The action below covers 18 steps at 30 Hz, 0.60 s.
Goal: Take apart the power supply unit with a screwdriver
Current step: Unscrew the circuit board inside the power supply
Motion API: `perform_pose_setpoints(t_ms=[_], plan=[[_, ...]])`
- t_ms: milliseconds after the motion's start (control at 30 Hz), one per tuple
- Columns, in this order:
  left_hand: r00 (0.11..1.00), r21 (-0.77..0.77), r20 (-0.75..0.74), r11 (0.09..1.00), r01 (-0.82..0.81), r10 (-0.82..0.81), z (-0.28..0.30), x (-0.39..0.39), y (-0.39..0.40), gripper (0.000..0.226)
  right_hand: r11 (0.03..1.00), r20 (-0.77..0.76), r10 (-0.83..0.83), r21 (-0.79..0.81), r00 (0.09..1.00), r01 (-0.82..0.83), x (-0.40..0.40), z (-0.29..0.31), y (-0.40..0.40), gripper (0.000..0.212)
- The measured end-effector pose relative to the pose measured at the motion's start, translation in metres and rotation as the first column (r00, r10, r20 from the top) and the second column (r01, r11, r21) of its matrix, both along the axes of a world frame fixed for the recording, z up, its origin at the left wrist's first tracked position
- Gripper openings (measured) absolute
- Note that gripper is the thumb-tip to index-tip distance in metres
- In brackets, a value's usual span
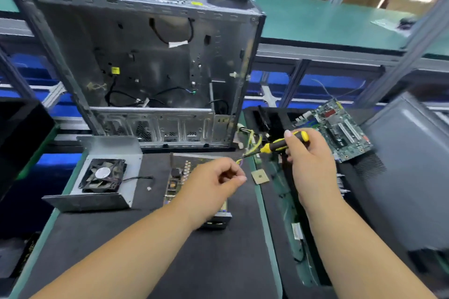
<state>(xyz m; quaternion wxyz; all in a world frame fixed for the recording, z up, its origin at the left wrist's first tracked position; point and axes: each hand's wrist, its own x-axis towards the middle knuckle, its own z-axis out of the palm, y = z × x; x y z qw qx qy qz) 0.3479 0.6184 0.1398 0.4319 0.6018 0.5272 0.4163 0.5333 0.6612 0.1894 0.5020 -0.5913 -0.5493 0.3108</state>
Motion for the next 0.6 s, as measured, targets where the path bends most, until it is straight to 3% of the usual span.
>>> perform_pose_setpoints(t_ms=[300,500,600], plan=[[0.99,-0.057,-0.075,0.992,0.113,-0.118,-0.007,0.116,0.009,0.019,0.997,-0.026,-0.073,-0.003,0.997,0.073,0.089,-0.01,0.014,0.027],[0.99,-0.126,-0.07,0.985,0.116,-0.126,-0.019,0.173,0.016,0.027,1.0,-0.051,-0.011,-0.013,0.999,0.011,0.127,-0.018,0.025,0.023],[0.979,-0.109,-0.154,0.987,0.12,-0.136,-0.021,0.182,0.019,0.03,0.999,-0.094,0.04,0.013,0.995,-0.039,0.136,-0.023,0.031,0.019]])
